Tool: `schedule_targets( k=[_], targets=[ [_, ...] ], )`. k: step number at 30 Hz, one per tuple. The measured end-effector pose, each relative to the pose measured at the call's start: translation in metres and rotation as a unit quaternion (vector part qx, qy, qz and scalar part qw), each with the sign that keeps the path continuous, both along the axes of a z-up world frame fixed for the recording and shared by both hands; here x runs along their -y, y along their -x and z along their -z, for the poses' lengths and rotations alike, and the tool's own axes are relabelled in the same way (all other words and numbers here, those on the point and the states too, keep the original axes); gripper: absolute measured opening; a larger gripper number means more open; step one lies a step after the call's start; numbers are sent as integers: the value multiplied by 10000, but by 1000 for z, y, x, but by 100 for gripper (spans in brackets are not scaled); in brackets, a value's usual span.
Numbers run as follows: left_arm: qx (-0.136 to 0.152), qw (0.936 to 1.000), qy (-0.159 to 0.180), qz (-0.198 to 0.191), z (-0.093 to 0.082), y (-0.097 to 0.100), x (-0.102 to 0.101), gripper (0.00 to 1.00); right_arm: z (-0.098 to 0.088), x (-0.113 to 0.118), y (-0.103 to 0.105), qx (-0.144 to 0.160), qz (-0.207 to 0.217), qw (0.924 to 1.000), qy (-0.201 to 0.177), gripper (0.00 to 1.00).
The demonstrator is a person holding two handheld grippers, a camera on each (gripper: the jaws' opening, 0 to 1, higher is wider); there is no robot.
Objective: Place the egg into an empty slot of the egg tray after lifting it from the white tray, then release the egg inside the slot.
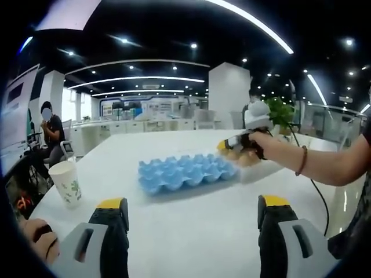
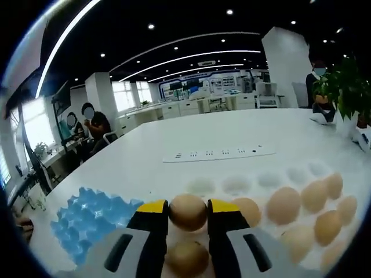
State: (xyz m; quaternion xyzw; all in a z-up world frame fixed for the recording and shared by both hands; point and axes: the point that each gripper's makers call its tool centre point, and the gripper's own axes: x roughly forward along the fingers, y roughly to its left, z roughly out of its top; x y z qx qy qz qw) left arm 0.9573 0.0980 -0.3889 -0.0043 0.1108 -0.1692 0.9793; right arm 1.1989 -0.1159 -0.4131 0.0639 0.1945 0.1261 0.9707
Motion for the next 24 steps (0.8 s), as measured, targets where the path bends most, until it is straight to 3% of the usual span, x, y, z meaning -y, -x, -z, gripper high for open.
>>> schedule_targets(
  k=[16, 24],
  targets=[
    [16, 10000, -34, 10, -3, 3, 3, 94, -13, -6, 13, 369, -312, 9988, -59, 27],
    [50, 10000, -39, 45, -5, 4, 7, 94, -17, -12, 19, 401, -468, 9981, -70, 27]
  ],
)
